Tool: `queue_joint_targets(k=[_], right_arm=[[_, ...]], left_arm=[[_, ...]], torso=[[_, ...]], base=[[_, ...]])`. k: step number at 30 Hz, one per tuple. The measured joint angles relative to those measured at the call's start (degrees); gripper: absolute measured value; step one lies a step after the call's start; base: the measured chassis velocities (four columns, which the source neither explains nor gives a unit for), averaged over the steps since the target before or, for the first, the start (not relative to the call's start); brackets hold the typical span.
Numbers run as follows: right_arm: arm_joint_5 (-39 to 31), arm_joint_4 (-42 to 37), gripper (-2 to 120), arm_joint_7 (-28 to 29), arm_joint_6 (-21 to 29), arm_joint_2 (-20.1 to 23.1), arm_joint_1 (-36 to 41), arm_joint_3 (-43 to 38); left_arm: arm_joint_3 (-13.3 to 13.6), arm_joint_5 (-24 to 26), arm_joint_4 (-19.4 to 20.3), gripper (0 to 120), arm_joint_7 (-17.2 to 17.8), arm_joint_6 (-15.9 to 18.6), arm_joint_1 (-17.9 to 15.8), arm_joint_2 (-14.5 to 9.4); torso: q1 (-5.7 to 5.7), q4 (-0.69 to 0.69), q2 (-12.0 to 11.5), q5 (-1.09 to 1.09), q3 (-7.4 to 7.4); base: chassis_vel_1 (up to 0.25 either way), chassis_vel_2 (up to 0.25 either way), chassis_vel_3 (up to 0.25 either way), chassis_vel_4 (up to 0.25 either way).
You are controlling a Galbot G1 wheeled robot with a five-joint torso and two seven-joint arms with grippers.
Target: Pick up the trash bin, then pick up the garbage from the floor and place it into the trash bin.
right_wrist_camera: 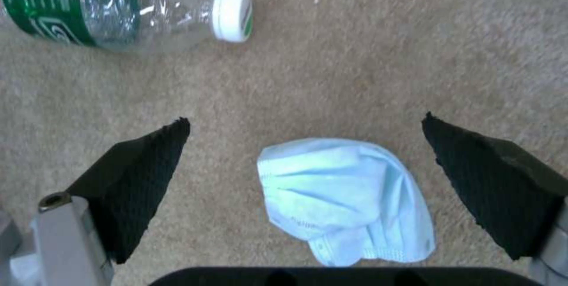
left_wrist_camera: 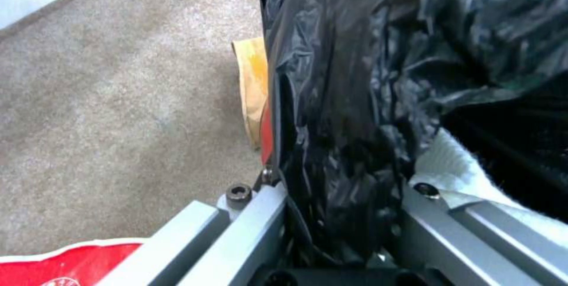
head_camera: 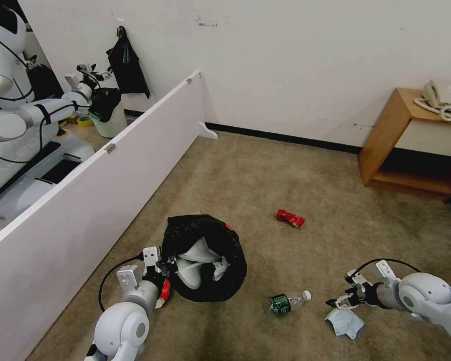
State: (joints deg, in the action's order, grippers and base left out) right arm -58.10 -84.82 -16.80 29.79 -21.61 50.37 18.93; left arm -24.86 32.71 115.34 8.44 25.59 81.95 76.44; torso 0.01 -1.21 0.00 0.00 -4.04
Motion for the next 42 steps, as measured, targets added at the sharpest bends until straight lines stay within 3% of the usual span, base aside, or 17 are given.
queue_joint_targets(k=[25,42], right_arm=[[1.7,3.1,100,-0.1,-0.2,-1.0,3.8,-2.8],[2.6,5.1,100,-0.3,-0.3,-4.3,2.8,-1.2]], left_arm=[[-0.5,0.3,0.0,0,-0.3,-0.4,0.4,-0.7],[-0.6,0.5,-0.5,0,-0.3,-0.6,0.4,-1.0]], torso=[[0.0,0.0,0.0,0.0,0.0],[0.0,0.01,0.0,0.0,0.0]], base=[[0.0,0.0,0.0,0.0],[0.0,0.0,0.0,0.0]])
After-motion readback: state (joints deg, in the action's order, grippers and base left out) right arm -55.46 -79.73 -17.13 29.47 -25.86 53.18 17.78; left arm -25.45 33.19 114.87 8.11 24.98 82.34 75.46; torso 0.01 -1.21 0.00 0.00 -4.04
